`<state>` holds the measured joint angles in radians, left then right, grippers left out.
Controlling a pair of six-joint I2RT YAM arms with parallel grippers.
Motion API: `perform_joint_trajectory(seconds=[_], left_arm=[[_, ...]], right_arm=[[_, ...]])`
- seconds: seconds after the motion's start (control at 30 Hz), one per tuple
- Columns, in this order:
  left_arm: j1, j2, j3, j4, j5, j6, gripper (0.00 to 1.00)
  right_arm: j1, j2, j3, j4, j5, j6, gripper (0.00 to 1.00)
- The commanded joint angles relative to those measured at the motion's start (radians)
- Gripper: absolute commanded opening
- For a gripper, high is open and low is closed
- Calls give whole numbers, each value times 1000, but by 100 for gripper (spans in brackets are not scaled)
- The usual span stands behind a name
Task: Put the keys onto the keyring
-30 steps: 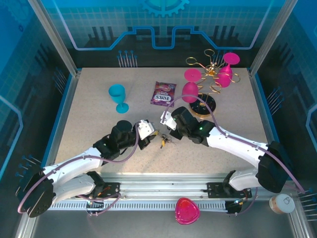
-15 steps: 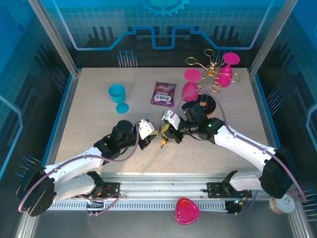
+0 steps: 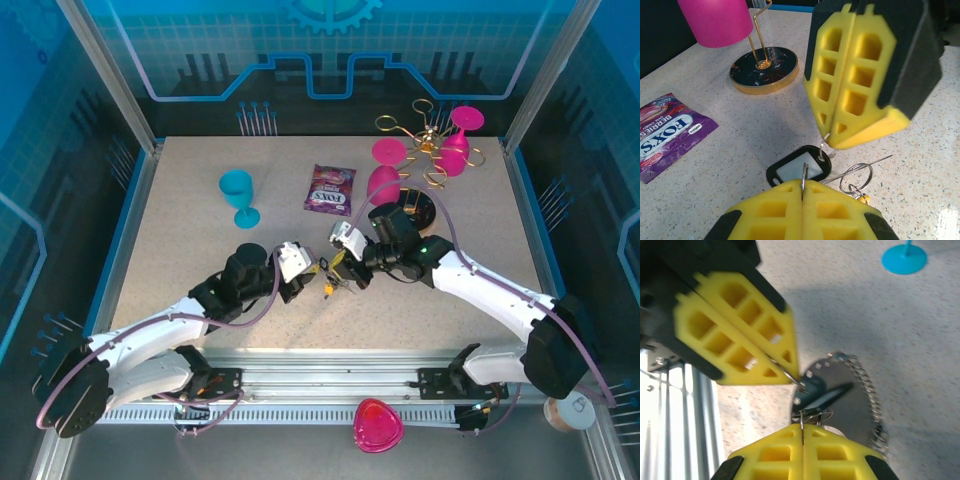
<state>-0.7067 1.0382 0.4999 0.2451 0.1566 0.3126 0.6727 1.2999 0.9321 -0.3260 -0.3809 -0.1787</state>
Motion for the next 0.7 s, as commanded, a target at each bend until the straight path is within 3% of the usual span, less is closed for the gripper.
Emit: perform_joint_trajectory(seconds=[0.0, 0.33, 0.67], left_arm=[[-8, -26, -9, 29, 10, -7, 0], [-8, -5, 0, 34, 26, -3, 0], [-7, 3, 5, 35, 28, 4, 0]], right_arm=[[-10, -19, 30, -40, 83, -59, 0], [-7, 21, 79, -31, -103, -58, 0], [2, 56, 96, -65, -84, -95, 0]])
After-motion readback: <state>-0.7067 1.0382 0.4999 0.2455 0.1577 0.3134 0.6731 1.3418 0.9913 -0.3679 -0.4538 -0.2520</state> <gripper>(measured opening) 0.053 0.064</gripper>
